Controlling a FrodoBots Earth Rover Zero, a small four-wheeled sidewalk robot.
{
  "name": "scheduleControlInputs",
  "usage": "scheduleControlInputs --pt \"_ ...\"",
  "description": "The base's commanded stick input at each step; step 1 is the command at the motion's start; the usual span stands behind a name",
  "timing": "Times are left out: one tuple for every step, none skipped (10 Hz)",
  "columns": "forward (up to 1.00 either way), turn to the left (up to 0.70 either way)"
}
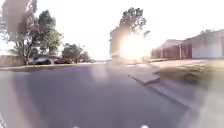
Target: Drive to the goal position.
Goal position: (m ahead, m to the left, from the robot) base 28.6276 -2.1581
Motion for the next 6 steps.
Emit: scheduleControlInputs --pt "1.00 0.00" --pt "1.00 0.00" --pt "1.00 0.00" --pt "1.00 0.00" --pt "1.00 0.00" --pt "1.00 0.00"
